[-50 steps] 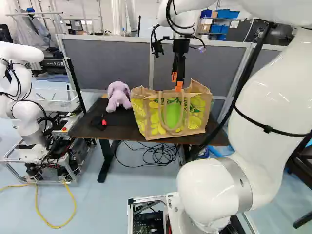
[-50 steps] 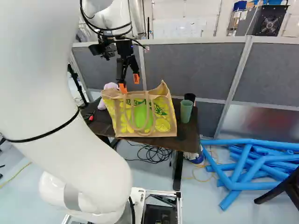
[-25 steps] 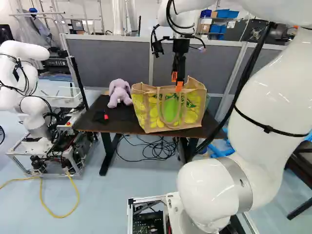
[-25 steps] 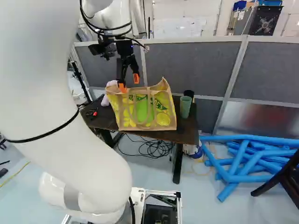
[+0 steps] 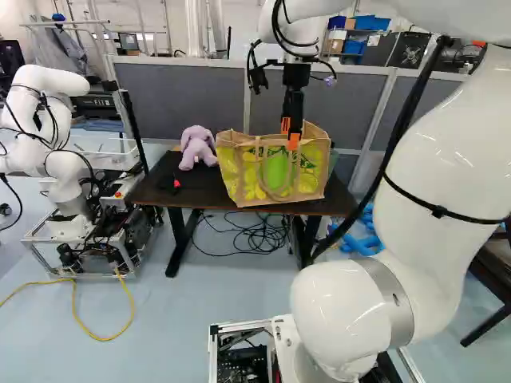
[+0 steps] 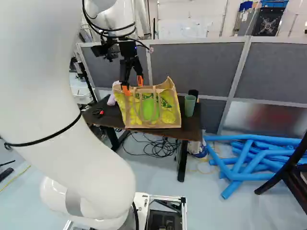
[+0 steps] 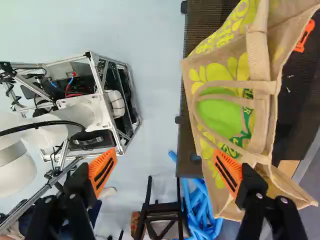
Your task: Pick up the bag on the ground and place it on the table
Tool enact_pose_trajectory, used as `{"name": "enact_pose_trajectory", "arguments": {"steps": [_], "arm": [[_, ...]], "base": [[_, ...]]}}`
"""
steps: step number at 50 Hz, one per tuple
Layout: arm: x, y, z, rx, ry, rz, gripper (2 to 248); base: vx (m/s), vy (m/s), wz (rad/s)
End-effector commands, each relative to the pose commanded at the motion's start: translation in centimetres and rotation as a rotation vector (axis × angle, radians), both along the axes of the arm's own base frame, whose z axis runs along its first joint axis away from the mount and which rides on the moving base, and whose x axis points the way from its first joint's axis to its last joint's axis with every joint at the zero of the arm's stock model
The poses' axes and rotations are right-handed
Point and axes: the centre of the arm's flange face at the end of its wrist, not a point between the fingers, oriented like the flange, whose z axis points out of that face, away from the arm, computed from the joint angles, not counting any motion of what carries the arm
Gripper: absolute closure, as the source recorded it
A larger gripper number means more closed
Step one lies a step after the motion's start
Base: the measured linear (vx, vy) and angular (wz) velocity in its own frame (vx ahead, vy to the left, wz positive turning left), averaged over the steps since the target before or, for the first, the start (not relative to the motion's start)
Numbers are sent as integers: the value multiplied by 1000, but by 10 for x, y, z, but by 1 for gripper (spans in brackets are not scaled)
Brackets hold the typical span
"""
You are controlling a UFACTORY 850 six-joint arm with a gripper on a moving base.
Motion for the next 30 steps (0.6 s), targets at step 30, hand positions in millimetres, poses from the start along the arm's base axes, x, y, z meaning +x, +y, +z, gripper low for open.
{"name": "enact_pose_trajectory", "arguments": {"steps": [30], "arm": [[0, 0, 0, 0, 0, 0, 3]], "base": [[-128, -1, 6]]}}
